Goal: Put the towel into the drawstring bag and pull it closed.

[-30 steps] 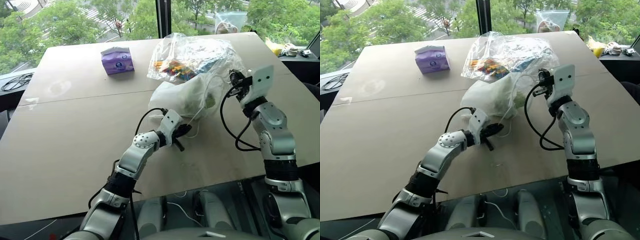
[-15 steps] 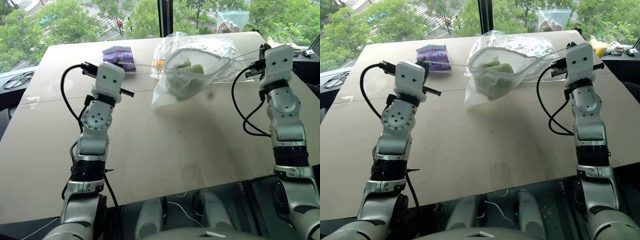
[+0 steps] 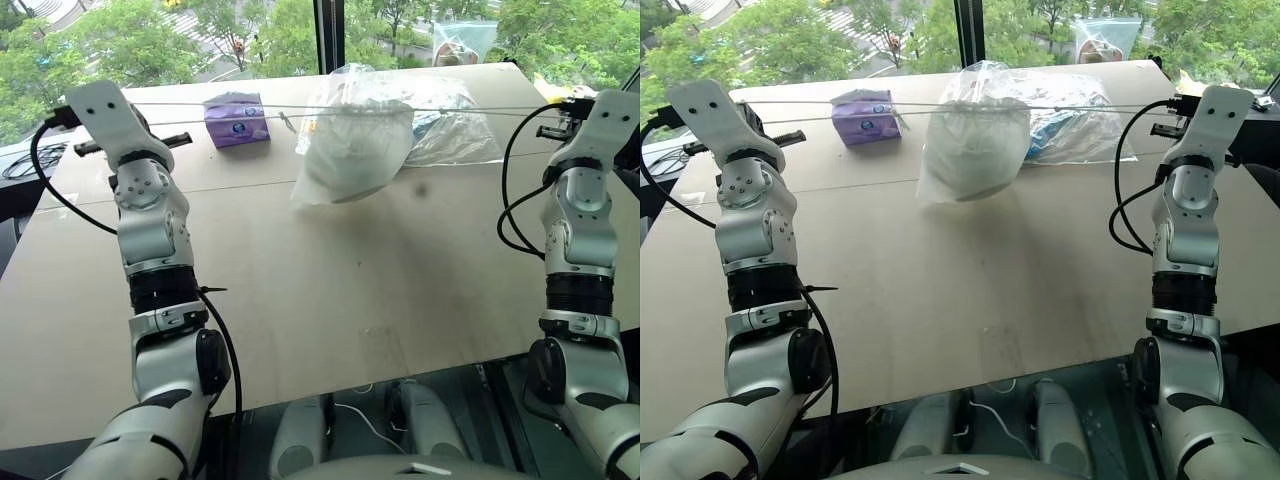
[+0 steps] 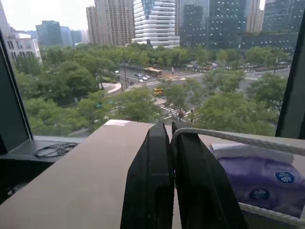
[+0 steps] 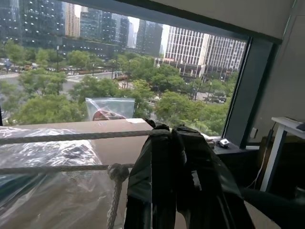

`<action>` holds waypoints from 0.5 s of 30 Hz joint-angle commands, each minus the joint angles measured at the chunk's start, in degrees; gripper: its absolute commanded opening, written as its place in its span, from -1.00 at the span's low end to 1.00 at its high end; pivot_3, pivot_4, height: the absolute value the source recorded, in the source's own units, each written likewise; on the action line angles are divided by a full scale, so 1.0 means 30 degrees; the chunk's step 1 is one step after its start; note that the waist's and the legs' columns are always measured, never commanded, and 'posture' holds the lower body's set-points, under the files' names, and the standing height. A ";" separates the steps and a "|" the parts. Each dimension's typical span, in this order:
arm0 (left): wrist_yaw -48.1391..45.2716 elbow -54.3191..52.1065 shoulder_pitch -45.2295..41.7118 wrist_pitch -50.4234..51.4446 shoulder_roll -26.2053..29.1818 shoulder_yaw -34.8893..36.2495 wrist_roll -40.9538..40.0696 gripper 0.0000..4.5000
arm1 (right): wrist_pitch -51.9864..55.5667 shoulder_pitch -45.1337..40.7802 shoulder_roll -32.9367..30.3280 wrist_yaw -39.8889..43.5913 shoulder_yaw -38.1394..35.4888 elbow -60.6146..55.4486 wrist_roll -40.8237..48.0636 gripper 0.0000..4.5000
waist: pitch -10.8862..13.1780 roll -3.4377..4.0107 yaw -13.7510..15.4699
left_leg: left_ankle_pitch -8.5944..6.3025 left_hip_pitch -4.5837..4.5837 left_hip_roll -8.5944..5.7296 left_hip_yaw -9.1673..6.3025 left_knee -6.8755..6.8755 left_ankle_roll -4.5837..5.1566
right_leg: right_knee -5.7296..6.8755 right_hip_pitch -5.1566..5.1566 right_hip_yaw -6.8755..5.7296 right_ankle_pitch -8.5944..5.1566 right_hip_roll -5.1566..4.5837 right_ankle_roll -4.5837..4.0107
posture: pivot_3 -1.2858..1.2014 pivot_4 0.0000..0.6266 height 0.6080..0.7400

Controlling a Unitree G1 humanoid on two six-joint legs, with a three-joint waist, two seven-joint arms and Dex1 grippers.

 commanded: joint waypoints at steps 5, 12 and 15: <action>0.3485 -0.0003 0.0680 0.0437 0.0685 0.3316 -0.1296 -0.98 | 0.2162 -0.0215 -0.0048 -0.5396 -0.4894 0.0624 0.1971 -1.00 | -0.0002 -0.0004 -0.0023 | 0.0000 0.0011 -0.0003 -0.0001 0.0003 0.0000 | 0.0016 0.0003 0.0004 0.0001 0.0003 -0.0002 | 0.03 -0.52 1.00; 0.2097 0.0151 0.0624 -0.0128 0.0348 0.2753 -0.3480 -0.98 | 0.2443 -0.0580 -0.0108 -0.4339 -0.4692 0.0802 0.4440 -1.00 | -0.0002 -0.0003 -0.0068 | 0.0000 0.0021 -0.0002 -0.0002 0.0003 0.0001 | 0.0036 -0.0003 0.0017 0.0001 0.0010 -0.0002 | 0.03 -0.52 1.00; -0.4172 -0.0460 0.0399 0.0716 0.0006 -0.0457 -0.5427 -0.98 | 0.3275 -0.0754 -0.0831 0.1736 -0.2435 0.0097 0.6499 -1.00 | 0.0001 -0.0002 0.0055 | 0.0000 0.0006 -0.0020 -0.0002 0.0011 0.0003 | 0.0031 -0.0001 0.0001 0.0000 0.0007 -0.0002 | 0.03 -0.52 1.00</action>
